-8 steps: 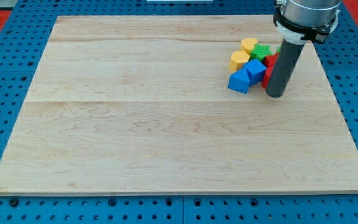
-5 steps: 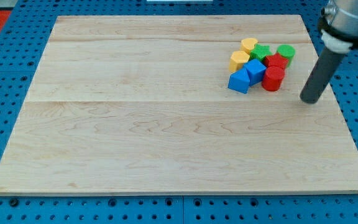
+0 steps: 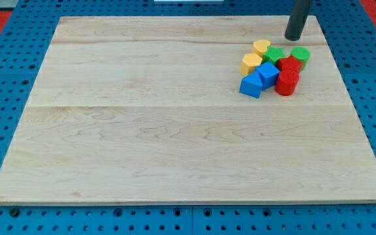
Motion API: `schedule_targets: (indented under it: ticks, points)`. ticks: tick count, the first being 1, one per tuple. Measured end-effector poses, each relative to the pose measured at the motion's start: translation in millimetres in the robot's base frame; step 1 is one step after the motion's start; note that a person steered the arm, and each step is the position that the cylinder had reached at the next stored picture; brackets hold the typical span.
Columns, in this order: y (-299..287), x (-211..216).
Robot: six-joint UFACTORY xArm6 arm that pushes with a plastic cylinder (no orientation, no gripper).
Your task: Push the group of blocks slightly down
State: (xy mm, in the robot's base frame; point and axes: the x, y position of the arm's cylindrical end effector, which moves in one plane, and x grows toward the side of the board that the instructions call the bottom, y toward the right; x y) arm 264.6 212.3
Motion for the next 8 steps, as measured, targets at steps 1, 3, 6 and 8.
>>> schedule_targets:
  ticks: [1, 3, 6, 8]
  points:
    - [0, 9]
    - [-21, 27]
    - [-32, 52]
    - [-47, 54]
